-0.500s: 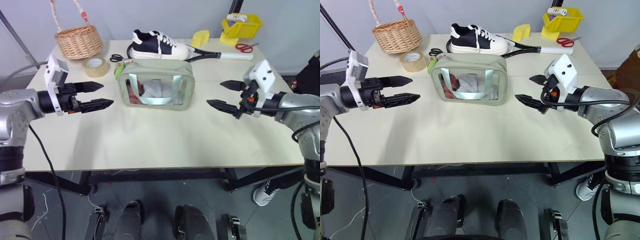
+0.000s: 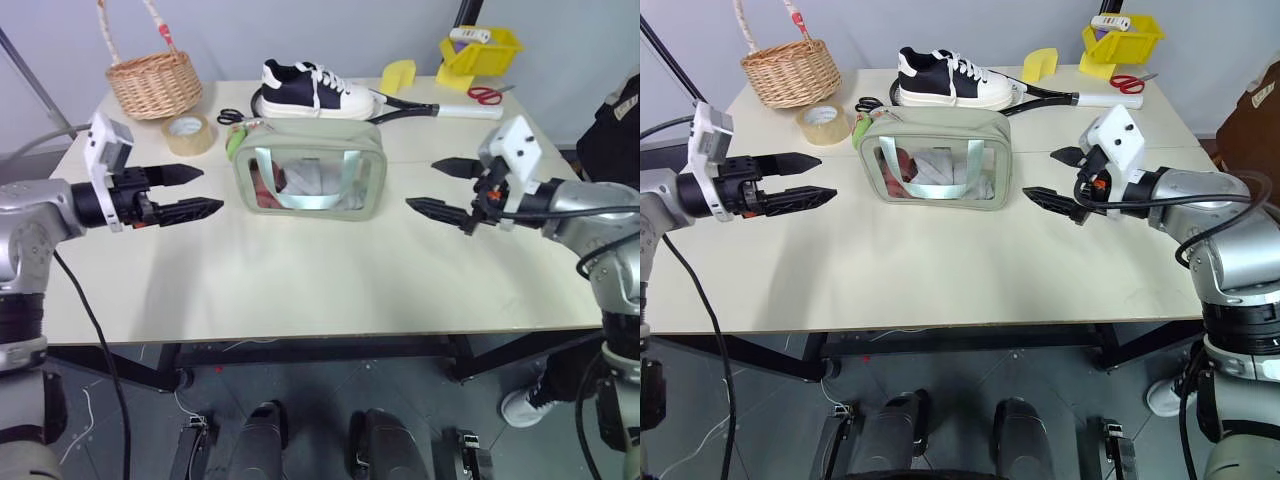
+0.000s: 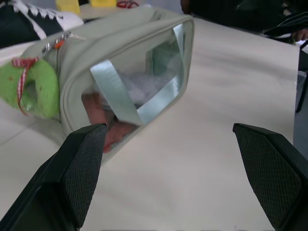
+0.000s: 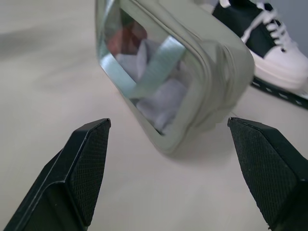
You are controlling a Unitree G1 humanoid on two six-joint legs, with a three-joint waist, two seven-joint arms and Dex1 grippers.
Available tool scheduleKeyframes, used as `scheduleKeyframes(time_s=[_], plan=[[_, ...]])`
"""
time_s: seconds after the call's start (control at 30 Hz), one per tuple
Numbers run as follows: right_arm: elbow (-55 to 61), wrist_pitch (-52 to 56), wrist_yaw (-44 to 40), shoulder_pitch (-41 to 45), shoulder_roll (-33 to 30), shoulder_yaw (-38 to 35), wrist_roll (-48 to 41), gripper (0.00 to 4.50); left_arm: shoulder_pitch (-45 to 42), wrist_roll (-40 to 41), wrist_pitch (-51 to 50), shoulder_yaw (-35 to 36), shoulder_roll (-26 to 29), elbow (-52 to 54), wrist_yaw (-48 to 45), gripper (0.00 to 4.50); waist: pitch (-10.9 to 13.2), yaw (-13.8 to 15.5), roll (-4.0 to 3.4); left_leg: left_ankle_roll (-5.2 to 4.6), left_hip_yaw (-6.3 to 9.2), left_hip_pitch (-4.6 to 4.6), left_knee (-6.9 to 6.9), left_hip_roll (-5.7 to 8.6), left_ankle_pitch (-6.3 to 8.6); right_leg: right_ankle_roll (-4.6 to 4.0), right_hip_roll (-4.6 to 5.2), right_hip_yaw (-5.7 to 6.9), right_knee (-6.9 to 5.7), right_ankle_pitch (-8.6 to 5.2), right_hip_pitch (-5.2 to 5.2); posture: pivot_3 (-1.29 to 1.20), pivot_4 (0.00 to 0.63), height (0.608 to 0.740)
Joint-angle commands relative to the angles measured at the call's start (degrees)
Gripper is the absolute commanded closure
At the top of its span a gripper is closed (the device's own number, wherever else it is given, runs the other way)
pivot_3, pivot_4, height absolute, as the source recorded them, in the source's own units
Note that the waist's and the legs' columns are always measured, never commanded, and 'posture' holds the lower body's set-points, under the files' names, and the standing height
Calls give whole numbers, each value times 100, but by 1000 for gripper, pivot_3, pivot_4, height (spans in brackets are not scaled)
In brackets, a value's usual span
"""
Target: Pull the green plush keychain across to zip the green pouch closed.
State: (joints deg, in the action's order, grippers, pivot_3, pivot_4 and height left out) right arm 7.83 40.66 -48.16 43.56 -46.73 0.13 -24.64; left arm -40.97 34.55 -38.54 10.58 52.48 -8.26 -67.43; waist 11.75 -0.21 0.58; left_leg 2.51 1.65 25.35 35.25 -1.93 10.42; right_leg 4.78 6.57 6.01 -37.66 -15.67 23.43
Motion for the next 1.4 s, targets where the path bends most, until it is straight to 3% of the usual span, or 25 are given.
scheduleKeyframes(time_s=[0.03, 0.27, 0.47, 0.67, 0.73, 0.83, 0.93, 0.97, 1.07, 1.23, 1.4], plan=[[-464, -208, -38, 951, 241, 464, 448, 445, -341, 172, 2, 299, 36, -34, 53, 58, 0, -48, 0, 0, 0, -1, 2, 0, 0, 0, 0, -2, -3, 0, -1, 0, 150, 740], [-2576, -1085, -206, 3002, 1430, 1581, 1573, 445, -711, 339, 40, 617, -274, -240, 470, 58, 1, -124, -1, 6, -8, -2, -1, 0, -6, 3, -1, -19, -47, 3, 27, 0, 150, 740], [-4635, -2003, -496, 4023, 2366, 2150, 2380, 445, -612, 374, 32, 676, -272, -114, 473, 58, 1, -100, -1, 7, -15, 0, -3, 1, -6, 4, 0, -25, -46, 3, 29, 0, 150, 740], [-6333, -2816, -441, 4591, 3134, 2252, 2919, 445, -87, 293, 135, 623, -104, 329, 288, 58, 1, -98, -1, 8, -17, 1, -6, 1, -7, 3, 0, -32, -47, 4, 34, 0, 150, 740], [-6725, -3011, -292, 4704, 3247, 2200, 3059, 1178, 163, 208, 269, 576, -43, 511, 204, 0, 1, -103, -1, 10, -18, 2, -6, 0, -8, 3, 0, -32, -47, 4, 36, 0, 150, 740], [-7030, -3253, -295, 4804, 3282, 2113, 3173, 2661, 381, 266, 267, 654, -46, 672, 265, 0, 1, -85, -1, 11, -19, 2, -6, 1, -8, 3, 0, -34, -48, 4, 37, 0, 150, 740], [-7030, -3369, -458, 4868, 3230, 1994, 3176, 4298, 432, 330, 237, 701, -63, 726, 338, 0, 1, -93, -1, 12, -19, 1, -5, 1, -9, 2, 0, -35, -49, 4, 37, 0, 150, 740], [-6942, -3348, -567, 4886, 3183, 1935, 3147, 4411, 445, 347, 230, 718, -69, 739, 360, 0, 1, -96, -1, 12, -19, 1, -6, 1, -9, 2, 0, -35, -50, 4, 37, 0, 150, 740], [-6350, -3170, -1122, 4795, 2979, 1793, 2994, 4411, 458, 430, 182, 815, -75, 756, 446, 0, 2, -95, -2, 12, -20, 5, -7, 1, -9, 2, -1, -36, -50, 5, 43, 0, 150, 740], [-4282, -2217, -1886, 4125, 2600, 1660, 2669, 4411, 332, 498, 155, 983, -5, 590, 574, 0, 1, -89, -2, 12, -24, 8, -10, 0, -9, 3, 0, -39, -50, 4, 49, 0, 150, 740], [-2288, -1302, -1981, 3107, 2417, 1829, 2610, 4411, 238, 530, 116, 999, 21, 516, 620, 0, 0, -86, 0, 12, -26, 2, -5, -1, -9, 3, -1, -41, -63, 4, 48, 0, 150, 740]])
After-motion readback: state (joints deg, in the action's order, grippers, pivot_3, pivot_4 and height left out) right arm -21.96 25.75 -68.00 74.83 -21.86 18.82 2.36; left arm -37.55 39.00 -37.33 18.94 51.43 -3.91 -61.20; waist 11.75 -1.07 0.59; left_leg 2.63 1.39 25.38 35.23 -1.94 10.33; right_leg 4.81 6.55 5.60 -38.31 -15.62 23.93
